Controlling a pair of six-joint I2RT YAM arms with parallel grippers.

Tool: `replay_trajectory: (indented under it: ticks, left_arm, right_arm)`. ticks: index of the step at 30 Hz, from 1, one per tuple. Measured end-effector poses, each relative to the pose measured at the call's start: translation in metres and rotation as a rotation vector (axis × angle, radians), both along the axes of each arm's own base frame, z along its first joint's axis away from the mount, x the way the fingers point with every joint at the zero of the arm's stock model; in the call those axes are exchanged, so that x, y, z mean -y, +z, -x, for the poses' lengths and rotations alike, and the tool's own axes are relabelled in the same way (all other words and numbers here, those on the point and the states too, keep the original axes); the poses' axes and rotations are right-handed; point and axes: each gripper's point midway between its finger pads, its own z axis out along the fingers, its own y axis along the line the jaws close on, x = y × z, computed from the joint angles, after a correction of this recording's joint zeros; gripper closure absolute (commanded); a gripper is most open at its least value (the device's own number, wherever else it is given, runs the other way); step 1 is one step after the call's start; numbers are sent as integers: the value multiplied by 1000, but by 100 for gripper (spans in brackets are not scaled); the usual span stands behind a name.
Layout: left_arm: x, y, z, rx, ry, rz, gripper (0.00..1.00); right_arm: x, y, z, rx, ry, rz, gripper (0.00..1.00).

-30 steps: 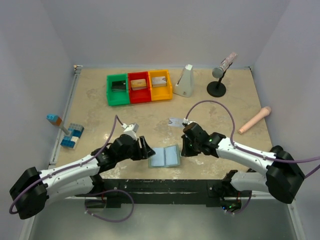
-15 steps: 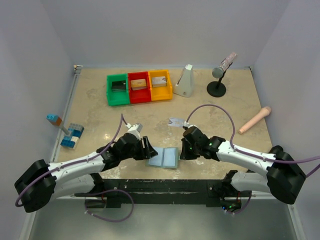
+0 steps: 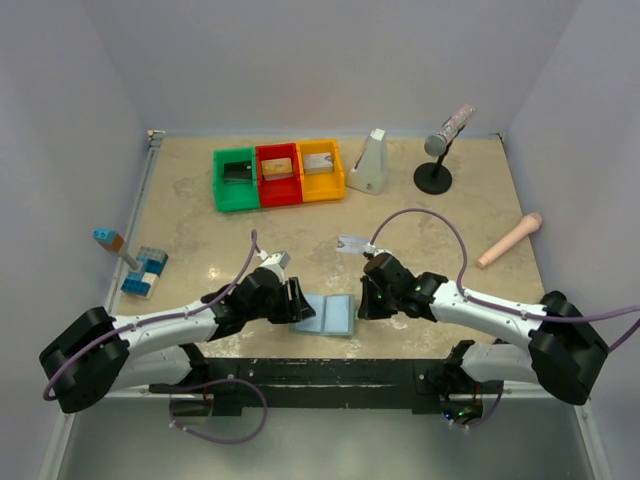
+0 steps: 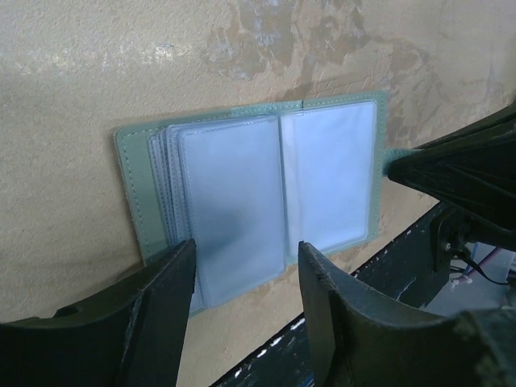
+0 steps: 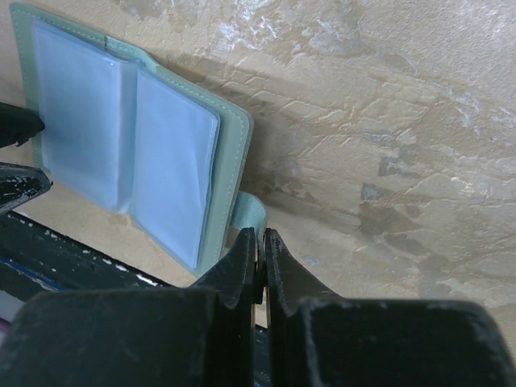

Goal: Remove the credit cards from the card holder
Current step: Remove the credit card from the card holder.

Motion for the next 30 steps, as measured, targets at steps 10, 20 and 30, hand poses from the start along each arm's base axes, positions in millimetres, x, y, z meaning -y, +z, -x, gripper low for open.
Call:
replay_trajectory:
  ticks: [10, 20, 30]
  left_arm:
    - [8, -4, -3, 6, -25, 15, 43]
    - [15, -2, 1, 15, -78, 36, 46]
    - [22, 3, 10, 17, -147, 63, 47]
  right_arm:
    - [-2, -6, 4, -29, 13, 7, 100]
    - [-2, -14, 9, -52, 24, 28, 100]
    - [-2, -13, 9, -50, 25, 27, 100]
